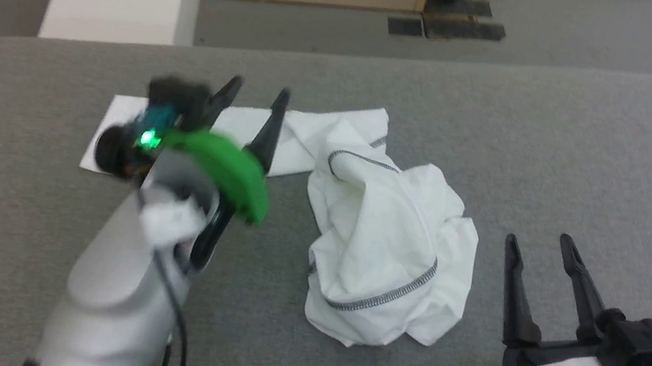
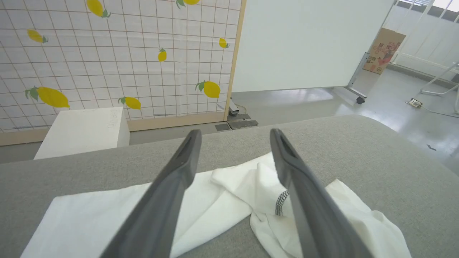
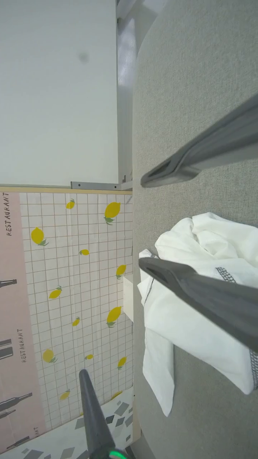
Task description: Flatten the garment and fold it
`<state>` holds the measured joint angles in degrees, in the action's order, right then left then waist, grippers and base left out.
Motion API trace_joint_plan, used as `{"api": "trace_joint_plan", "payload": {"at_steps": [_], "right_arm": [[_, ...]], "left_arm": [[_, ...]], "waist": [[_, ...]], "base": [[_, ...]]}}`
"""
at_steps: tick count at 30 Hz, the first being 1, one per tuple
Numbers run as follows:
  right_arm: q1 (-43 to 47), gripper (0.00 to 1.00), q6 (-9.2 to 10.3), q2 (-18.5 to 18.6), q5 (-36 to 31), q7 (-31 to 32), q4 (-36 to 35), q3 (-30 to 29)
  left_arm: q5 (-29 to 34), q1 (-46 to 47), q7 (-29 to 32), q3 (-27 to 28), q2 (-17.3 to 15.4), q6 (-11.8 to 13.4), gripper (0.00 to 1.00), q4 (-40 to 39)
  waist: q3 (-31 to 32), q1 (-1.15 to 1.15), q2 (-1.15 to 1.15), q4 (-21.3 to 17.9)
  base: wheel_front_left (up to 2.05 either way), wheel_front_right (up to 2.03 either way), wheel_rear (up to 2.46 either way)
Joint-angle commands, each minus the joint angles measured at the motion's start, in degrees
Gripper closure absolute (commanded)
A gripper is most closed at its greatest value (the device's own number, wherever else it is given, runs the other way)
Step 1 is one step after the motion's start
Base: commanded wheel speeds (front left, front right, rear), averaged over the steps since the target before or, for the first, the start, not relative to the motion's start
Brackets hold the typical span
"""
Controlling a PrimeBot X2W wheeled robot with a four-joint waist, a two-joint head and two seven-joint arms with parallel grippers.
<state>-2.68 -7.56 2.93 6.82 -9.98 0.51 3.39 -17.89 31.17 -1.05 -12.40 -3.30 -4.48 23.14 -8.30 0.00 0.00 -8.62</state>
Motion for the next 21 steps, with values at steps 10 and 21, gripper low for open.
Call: {"api": "trace_joint_plan", "payload": {"at_steps": [10, 21], "right_arm": [[-4.35, 0.00, 0.08, -0.05, 3.11, -3.24, 4.38, 2.92], [-4.74, 0.00, 0.08, -0.05, 3.57, -4.52, 6.68, 3.72]], "left_arm": [[-6.46, 19.70, 19.72, -5.02, 0.40, 3.61, 0.00, 20.64], [-4.04, 24.32, 36.35, -10.40, -0.45, 4.13, 1.00, 29.49]], "waist": [[-9.20, 0.00, 0.00, -11.16], [-7.65, 0.00, 0.00, -11.68]], "base": [[0.00, 0.00, 0.00], [0.00, 0.00, 0.00]]}}
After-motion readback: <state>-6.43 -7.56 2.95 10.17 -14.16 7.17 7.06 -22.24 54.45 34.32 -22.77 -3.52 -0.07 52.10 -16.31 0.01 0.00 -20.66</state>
